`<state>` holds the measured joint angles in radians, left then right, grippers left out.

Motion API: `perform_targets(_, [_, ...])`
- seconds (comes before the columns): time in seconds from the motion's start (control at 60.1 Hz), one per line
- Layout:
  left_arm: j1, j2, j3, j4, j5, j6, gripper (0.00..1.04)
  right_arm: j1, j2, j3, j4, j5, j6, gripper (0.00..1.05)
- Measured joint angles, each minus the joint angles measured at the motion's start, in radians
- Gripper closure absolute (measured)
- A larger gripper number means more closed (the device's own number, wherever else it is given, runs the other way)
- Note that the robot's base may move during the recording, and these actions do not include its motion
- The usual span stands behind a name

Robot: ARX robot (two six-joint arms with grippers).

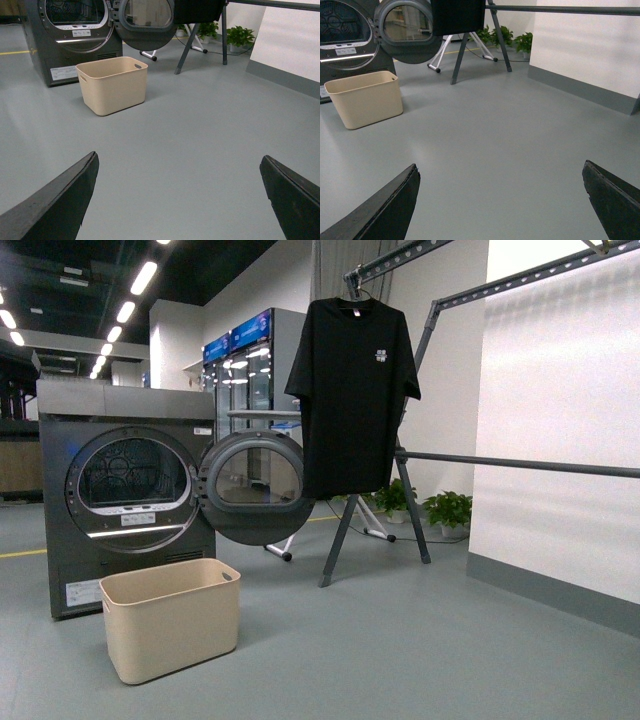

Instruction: Move hamper under clothes hanger

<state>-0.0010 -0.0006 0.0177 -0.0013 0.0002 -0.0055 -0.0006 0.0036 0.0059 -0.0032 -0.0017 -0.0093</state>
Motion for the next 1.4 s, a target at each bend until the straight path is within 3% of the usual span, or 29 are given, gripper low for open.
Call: perform_targets(1.398, [0.000, 0.001, 0.000, 0.000, 0.000, 0.000, 0.07, 0.000, 0.000, 0.000, 0.000, 0.000, 0.000, 0.08])
